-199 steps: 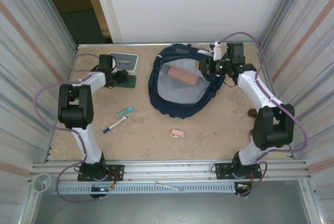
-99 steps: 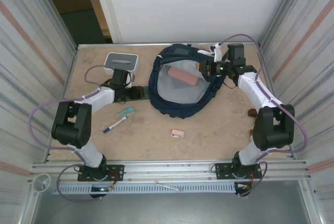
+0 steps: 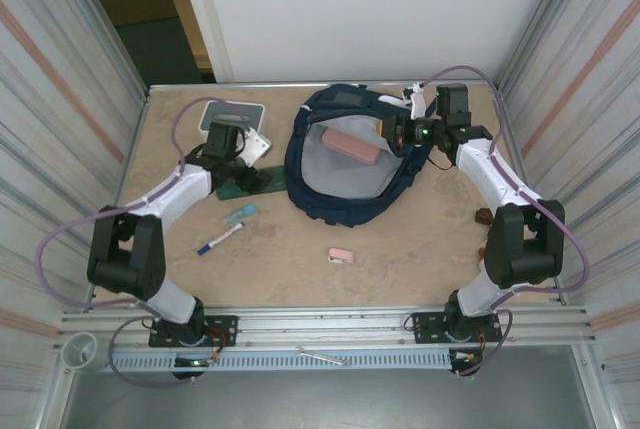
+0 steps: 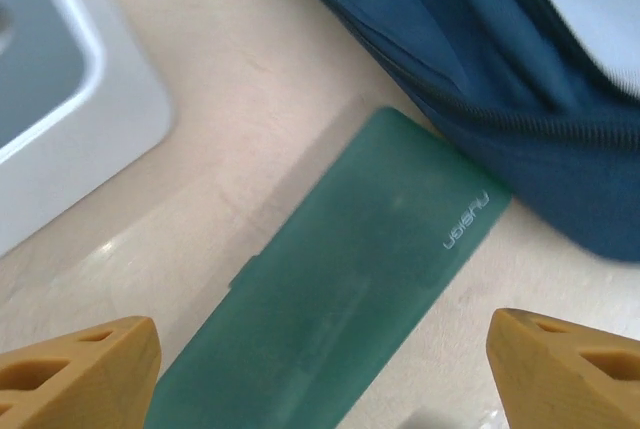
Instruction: Pack the student bag
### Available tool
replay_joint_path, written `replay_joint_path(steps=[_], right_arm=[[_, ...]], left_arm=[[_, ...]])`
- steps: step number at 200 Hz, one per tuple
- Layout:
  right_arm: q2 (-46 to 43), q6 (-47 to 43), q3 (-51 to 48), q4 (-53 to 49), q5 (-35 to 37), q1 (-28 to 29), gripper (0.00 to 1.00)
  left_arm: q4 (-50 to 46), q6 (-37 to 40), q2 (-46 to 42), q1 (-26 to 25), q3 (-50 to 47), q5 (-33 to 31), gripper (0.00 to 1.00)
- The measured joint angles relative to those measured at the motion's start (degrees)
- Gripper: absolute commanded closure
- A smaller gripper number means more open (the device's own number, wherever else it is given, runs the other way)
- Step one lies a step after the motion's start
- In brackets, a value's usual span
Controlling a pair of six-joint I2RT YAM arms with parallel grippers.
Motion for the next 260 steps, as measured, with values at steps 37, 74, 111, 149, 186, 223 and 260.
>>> replay_joint_path(steps=[37, 74, 111, 149, 186, 223, 260], right_arm=[[0.0, 0.1, -0.3, 0.3, -0.5, 0.0, 1.0], [0.0, 0.1, -0.3, 0.2, -0.6, 0.0, 1.0], [0.0, 0.1, -0.3, 0.2, -0.7, -0.1, 1.0], [0.0, 0.1, -0.3, 0.2, -0.7, -0.1, 1.0], [0.0, 0.1, -0.3, 0.2, -0.7, -0.1, 1.0], [0.0, 0.1, -0.3, 0.2, -0.7, -0.1, 1.0], [0.0, 0.2, -0.3, 0.2, -0.7, -0.1, 1.0]], left_arm=[[-7.6, 14.8, 11.8, 0.4, 9.5, 4.0, 0.14], [-13.7, 21.8, 16.9, 0.5, 15.8, 8.5, 0.14], [-18.6, 25.1, 19.6, 0.5, 20.9, 12.5, 0.14], [-20.8, 26.7, 23.3, 0.5, 23.5, 12.4, 0.14], [-21.6, 27.5, 26.0, 0.5, 23.9, 11.1, 0.15], [-21.7, 28.4, 26.7, 0.5, 23.9, 8.8, 0.31], [-20.5, 29.4, 25.8, 0.3, 23.4, 6.7, 0.46]])
